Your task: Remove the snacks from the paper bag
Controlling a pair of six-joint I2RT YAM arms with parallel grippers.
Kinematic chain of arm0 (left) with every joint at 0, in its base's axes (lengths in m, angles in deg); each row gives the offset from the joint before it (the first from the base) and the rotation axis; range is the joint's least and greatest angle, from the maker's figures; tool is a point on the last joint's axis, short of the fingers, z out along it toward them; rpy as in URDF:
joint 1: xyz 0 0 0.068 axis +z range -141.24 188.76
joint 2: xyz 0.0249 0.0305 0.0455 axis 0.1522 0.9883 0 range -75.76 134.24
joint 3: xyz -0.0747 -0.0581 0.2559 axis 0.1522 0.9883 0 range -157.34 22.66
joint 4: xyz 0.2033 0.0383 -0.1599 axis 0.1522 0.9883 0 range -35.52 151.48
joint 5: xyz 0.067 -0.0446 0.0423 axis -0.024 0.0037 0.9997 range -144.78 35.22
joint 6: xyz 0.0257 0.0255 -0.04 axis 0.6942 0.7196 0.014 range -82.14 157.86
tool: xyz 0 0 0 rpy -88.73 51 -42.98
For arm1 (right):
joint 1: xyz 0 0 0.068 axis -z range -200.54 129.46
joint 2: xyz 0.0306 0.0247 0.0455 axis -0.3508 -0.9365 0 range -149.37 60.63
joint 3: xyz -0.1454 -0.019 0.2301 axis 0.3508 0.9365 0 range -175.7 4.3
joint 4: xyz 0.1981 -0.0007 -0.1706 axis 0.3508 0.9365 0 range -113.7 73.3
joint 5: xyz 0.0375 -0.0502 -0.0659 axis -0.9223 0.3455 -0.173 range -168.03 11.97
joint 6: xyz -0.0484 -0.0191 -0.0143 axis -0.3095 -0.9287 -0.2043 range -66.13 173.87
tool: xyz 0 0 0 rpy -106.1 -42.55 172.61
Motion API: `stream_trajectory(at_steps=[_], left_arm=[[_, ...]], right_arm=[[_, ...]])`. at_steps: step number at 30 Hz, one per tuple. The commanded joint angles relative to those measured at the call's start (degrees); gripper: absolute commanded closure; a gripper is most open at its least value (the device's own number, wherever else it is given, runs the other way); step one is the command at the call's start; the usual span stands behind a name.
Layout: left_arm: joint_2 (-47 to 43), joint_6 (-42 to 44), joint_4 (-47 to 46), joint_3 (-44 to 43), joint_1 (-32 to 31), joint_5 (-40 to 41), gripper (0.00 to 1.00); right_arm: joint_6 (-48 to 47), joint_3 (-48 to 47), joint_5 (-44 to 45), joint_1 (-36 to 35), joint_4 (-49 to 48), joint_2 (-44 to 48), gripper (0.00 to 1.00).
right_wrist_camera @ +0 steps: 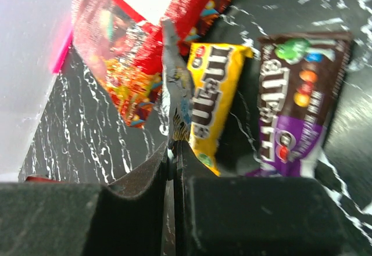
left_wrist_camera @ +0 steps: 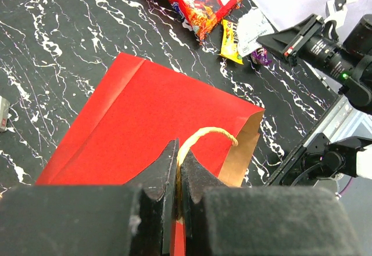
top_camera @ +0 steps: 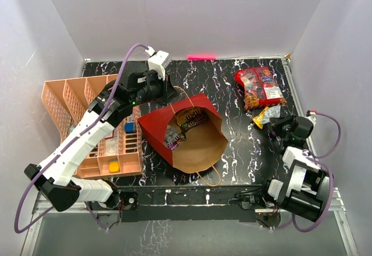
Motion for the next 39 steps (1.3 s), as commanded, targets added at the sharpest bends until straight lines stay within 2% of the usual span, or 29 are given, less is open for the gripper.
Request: stream_trajectory(at_steps=[1,5,7,9,13,15,17,21,28,32,39], left_arm=[[-2.37,0.55,-0.16,0.50,-0.22,-0.69,1.00],[-2.40,0.37,-0.27,0.47,-0.21,-0.96,1.00],[-2.50,0.36,-0.18,0.42,-0.20,-0.90,1.00],[-2.54,0.36,-0.17,0.37,-0.19,-0.95,1.00],[-2.68,0.28,-0.17,0.31,-0.21,-1.14,1.00],[-2.70,0.27,-0.17,0.37,-0.22,-1.14,1.00],[-2.67,0.27,-0.17,0.29,-0.21,-1.06,1.00],[-2.82,0.31,0.05,-0.05,-0.21,-1.10,1.00],[-2.67,0.09,-0.17,0.11,-0.26,-1.29,1.00],[-2.74,0.04,-0.17,-0.07,-0.21,-1.24,1.00],[-2.30,0.09,-0.61,0.58,-0.26,-1.05,1.00]], right_arm=[[-1.53,2.99,-4.77,3.94,-6.17,0.59,0.92],[-2.90,4.67,-6.33,7.00,-5.84,0.90,0.92],[-3.99,4.78,-6.66,7.87,-4.93,0.87,0.88],[-5.14,3.76,-5.71,8.62,-1.95,1.09,0.76],[-9.00,-2.15,-3.46,9.64,7.25,3.92,0.41],[-12.78,-6.54,-2.57,9.57,12.11,4.36,0.30],[-14.67,-11.07,-0.51,9.40,17.95,2.24,0.25],[-16.55,-16.99,0.48,7.87,22.30,-2.47,0.18],[-19.76,-32.50,9.35,-2.82,30.07,-6.47,0.04],[-24.67,-43.02,11.97,-12.33,36.06,-8.56,0.02],[-42.64,-47.57,5.54,-31.96,31.61,-1.11,0.02]])
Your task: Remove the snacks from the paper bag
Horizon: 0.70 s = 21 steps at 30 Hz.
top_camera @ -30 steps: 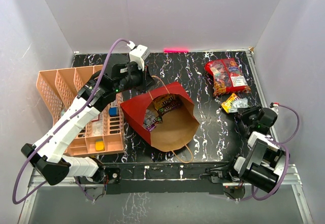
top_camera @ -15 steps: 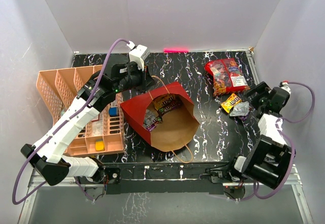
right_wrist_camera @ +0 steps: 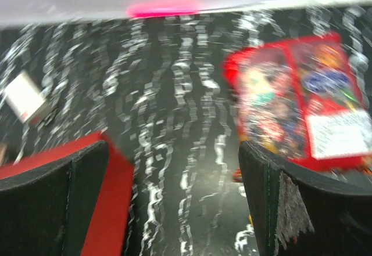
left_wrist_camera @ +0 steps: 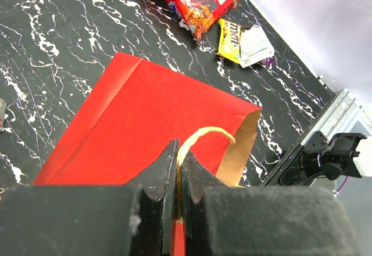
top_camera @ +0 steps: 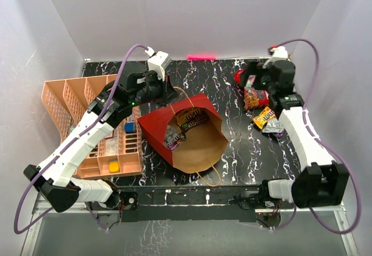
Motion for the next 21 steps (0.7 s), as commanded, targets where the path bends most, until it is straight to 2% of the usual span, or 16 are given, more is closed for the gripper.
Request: stream_trajectory(at_steps=[1,5,8,10,13,15,18,21], left_arm=[[-1.73,0.11,-0.46,0.09,-0.22,-0.13,1.00],[-1.37,0.12,-0.61,-0.07,-0.21,-0.29,1.00],[-1.25,0.14,-0.49,-0.38,-0.21,-0.47,1.00],[-1.21,0.14,-0.36,-0.57,-0.26,-0.32,1.00],[-1.17,0.13,-0.39,-0.68,-0.21,-0.25,1.00],[-1.20,-0.02,-0.71,-0.70,-0.20,-0.35,1.00],[-1.42,-0.36,-1.11,-0.45,-0.21,-0.39,1.00],[-1.34,-0.52,-1.01,-0.56,-0.21,-0.61,1.00]], right_arm=[[-15.52,-2.50,-4.37,-10.78,-2.70,7.45,0.02],[-27.11,-2.80,-12.38,-21.21,1.56,12.57,0.02],[-33.62,1.63,-16.56,-28.24,2.06,18.76,0.02],[-36.48,4.69,-19.85,-30.81,1.64,23.56,0.02],[-47.41,8.73,-34.42,-32.22,5.93,28.02,0.02],[-50.73,10.94,-38.84,-33.27,6.41,29.41,0.02],[-53.85,12.40,-39.16,-35.38,7.11,29.09,0.02],[-57.31,13.04,-34.69,-39.79,7.22,27.33,0.02]])
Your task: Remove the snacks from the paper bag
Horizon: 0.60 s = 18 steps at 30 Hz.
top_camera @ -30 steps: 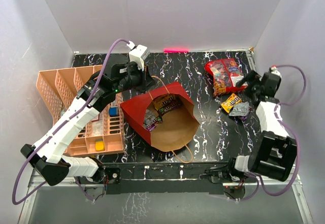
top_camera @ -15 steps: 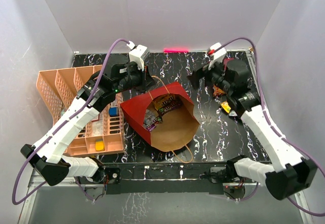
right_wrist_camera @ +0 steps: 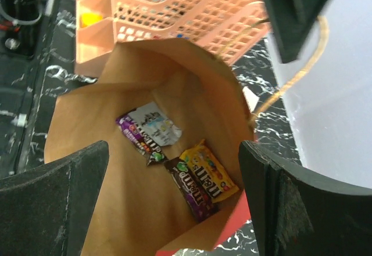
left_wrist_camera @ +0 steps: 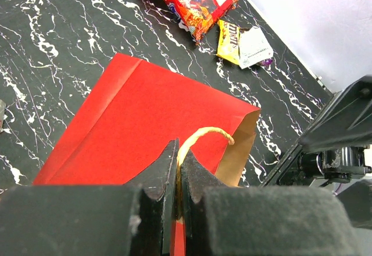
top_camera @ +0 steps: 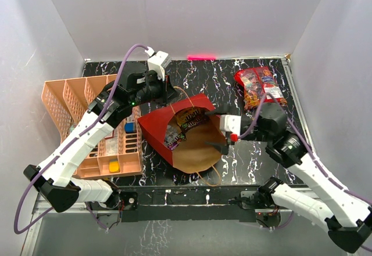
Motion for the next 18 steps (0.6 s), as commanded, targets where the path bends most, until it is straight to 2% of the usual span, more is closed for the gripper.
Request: stream_trajectory(at_steps=[1,5,8,18], left_arm=[[-1.34,-0.29,-0.73,-0.67,-0.21,-0.56,1.00],[-1.54,-0.02,-0.53,-0.79,-0.21,-0.26,1.00],[-1.76,-0.02,-0.44,-0.66,-0.19,-0.27,1.00],[-3.30,-0.68,-0.75,-0.09,-0.21,-1.76,1.00]], right_arm=[[-9.11,1.54,2.44,-6.15,-0.02,-2.85,0.02],[-14.95,1.98,15.43,-16.17,-0.42,-8.40,0.02],[-18.99,2.68,21.93,-20.46,-1.75,-13.54,0.02],[-30.67,9.55,30.97,-20.59,-17.56,-27.49,0.01]])
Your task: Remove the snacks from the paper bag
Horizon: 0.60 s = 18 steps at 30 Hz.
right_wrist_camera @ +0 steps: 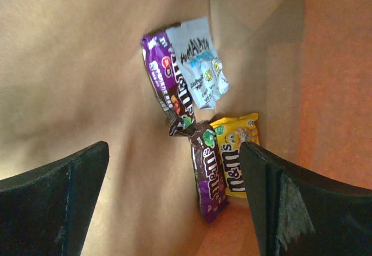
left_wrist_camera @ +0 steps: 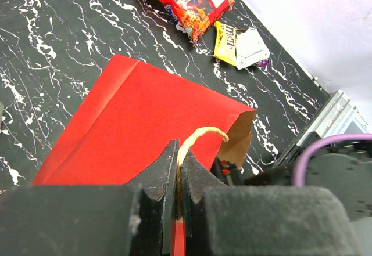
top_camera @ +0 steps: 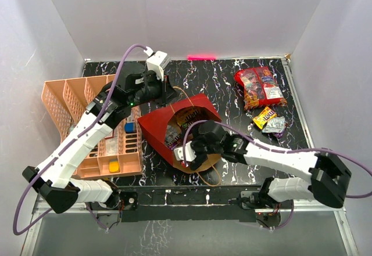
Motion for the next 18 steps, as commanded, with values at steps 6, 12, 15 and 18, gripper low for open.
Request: stream_trajectory(at_steps=[6,12,15,18], left_arm=[[-3.29,-1.23,-1.51,0.63,-0.21,-4.01,1.00],[-3.24,-1.39,-1.75,0.88,-0.21,-5.52,1.00],[-3.34,-1.57,-1.93,0.88,-0.21,-6.01,1.00],[-3.47,-1.71,-1.95,0.90,-0.21,-6.23,1.00]], right_arm=[[-6.39,3.16,1.81,3.81,-20.06,-10.84,0.13],[-4.55,3.78,0.19,4.22,-27.30,-16.20,0.19],[-4.30,4.11,0.51,4.23,-29.94,-18.35,0.22],[-3.99,4.37,0.85,4.47,-32.18,-20.59,0.26]])
